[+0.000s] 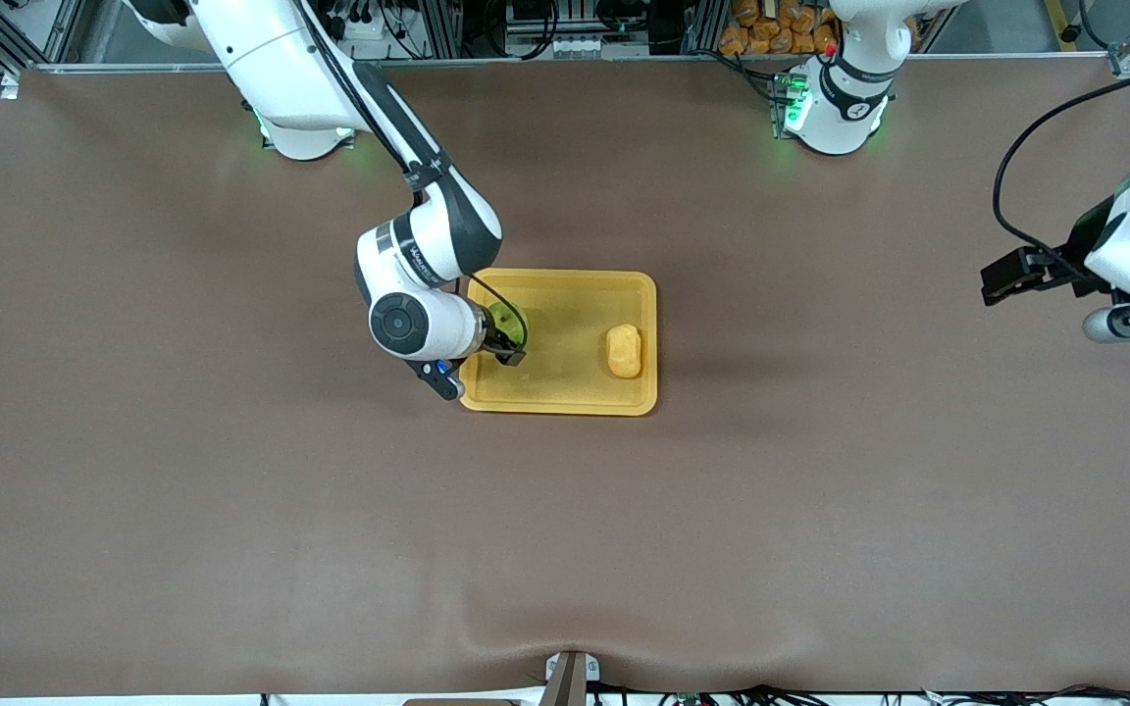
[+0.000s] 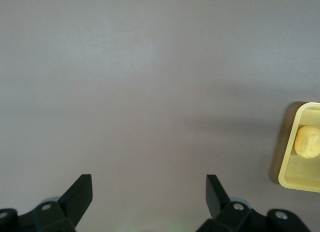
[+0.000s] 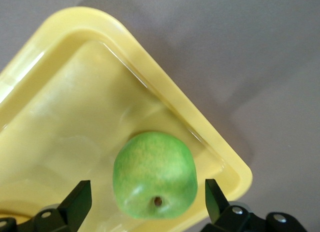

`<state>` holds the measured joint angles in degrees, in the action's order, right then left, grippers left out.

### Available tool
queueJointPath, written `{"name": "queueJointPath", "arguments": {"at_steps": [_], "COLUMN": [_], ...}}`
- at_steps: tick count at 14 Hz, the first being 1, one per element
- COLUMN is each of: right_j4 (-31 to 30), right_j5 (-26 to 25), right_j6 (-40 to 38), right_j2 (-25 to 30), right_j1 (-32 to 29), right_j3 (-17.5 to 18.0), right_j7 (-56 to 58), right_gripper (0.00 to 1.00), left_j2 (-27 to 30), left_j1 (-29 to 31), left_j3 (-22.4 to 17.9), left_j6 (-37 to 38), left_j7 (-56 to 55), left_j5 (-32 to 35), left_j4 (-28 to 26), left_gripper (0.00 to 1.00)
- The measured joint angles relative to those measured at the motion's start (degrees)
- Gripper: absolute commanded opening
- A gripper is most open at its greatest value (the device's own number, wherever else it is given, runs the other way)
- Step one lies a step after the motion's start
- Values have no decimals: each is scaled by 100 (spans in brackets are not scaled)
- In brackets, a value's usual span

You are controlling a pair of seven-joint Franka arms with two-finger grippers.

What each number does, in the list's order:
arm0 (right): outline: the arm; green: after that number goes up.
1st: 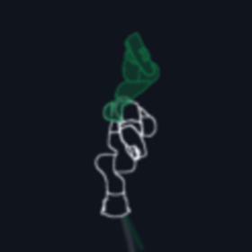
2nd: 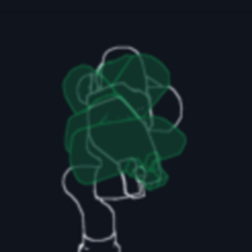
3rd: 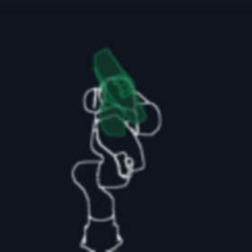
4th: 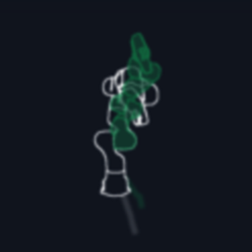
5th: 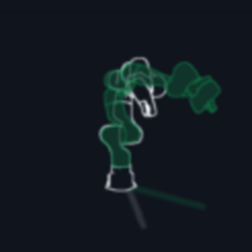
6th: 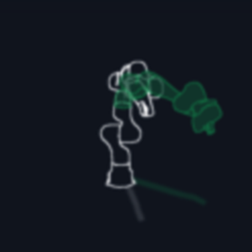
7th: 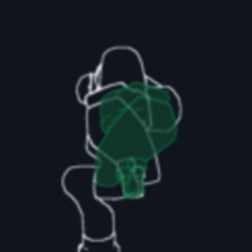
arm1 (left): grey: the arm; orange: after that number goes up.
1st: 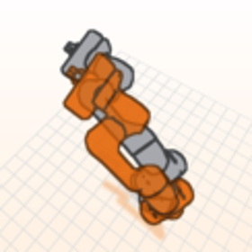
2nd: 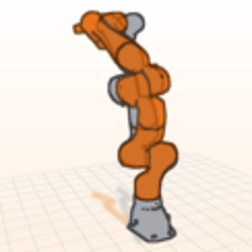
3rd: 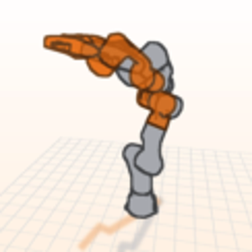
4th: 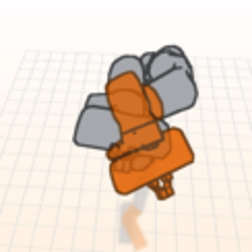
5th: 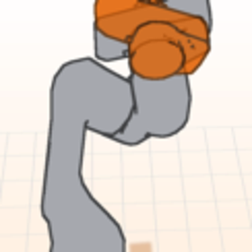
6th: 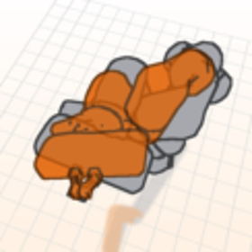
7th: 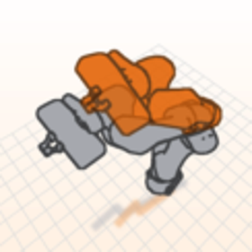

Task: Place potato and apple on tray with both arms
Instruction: 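Release the apple onto the tray with the right gripper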

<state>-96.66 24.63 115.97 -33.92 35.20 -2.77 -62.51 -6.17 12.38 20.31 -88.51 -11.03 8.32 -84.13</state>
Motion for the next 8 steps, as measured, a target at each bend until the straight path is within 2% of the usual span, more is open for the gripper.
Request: {"name": "queueJointPath", "arguments": {"at_steps": [4,8], "right_j4": [692,1329], "right_j5": [-163,-334], "right_j6": [-855,-1082], "right_j2": [47,60], "right_j1": [-217,-514], "right_j3": [-196,-209], "right_j7": [3,55], "right_gripper": [100,100], "left_j2": [173,204], "left_j1": [0,-14], "left_j3": [2,-45], "left_j6": [26,27], "left_j7": [11,218], "left_j5": [0,0], "left_j4": [3,10], "left_gripper": [100,100]}}
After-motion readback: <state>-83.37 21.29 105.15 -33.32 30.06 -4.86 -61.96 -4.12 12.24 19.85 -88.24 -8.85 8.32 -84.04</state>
